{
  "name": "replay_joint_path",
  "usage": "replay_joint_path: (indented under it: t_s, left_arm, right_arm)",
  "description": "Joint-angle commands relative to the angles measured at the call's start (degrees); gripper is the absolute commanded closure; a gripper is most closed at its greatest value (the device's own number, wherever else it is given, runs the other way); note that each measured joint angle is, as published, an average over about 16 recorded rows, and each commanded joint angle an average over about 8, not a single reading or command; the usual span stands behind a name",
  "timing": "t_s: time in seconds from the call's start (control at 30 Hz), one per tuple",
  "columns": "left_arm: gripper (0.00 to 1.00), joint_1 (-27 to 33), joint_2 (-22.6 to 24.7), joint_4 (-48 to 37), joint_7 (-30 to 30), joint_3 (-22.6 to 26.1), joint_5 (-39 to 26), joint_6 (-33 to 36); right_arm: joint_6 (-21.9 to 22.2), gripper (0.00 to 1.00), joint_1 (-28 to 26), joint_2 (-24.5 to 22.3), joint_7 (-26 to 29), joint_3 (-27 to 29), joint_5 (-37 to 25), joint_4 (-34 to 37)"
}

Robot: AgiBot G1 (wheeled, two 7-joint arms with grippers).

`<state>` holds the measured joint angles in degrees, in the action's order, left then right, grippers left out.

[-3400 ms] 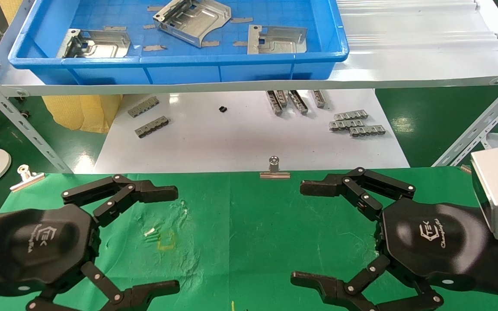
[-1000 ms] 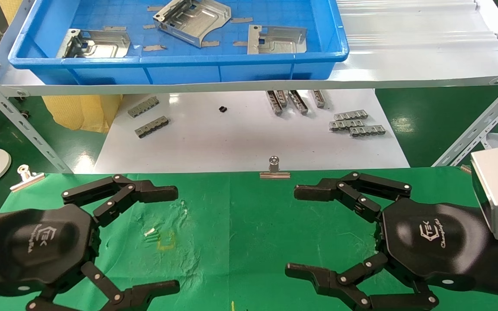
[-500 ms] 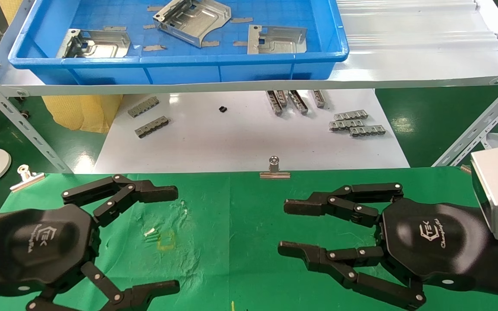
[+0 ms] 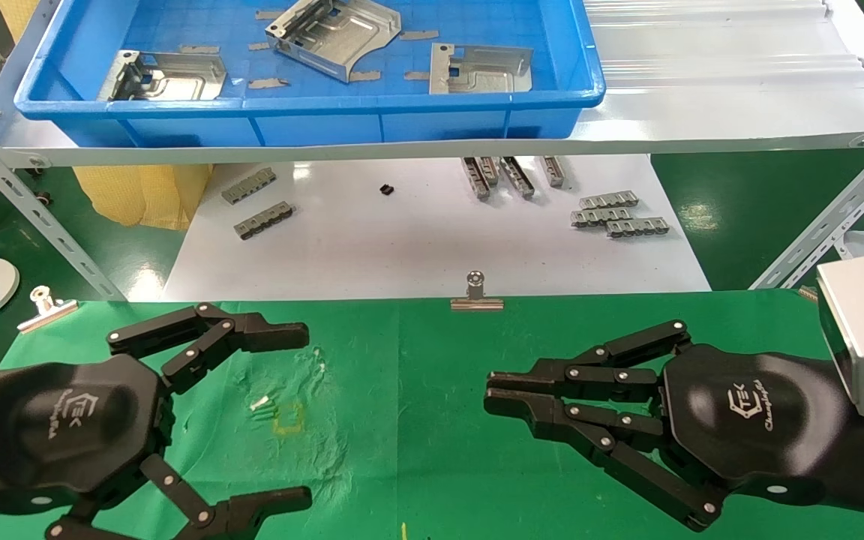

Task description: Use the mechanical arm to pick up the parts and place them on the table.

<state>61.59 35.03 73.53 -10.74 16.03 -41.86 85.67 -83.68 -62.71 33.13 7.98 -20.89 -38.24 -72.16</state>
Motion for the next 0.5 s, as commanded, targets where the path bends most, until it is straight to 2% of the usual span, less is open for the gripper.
replay_joint_path:
  t_s: [0.03,0.33,0.5]
  left_arm:
    - [0.0,0.0,0.0,0.0,0.0,0.0,0.0,0.0]
    - [0.0,1.6,0.2,0.4,-0.2,-0.1,-0.6,-0.9]
    - [0.0,9.1,2.5,-2.5,0.1,0.4,-4.6,-3.4]
  right_arm:
    - [0.0,1.0,0.0,0.0,0.0,0.0,0.0,0.0]
    - [0.0,1.0,0.0,0.0,0.0,0.0,0.0,0.0]
    - [0.0,1.0,0.0,0.0,0.0,0.0,0.0,0.0]
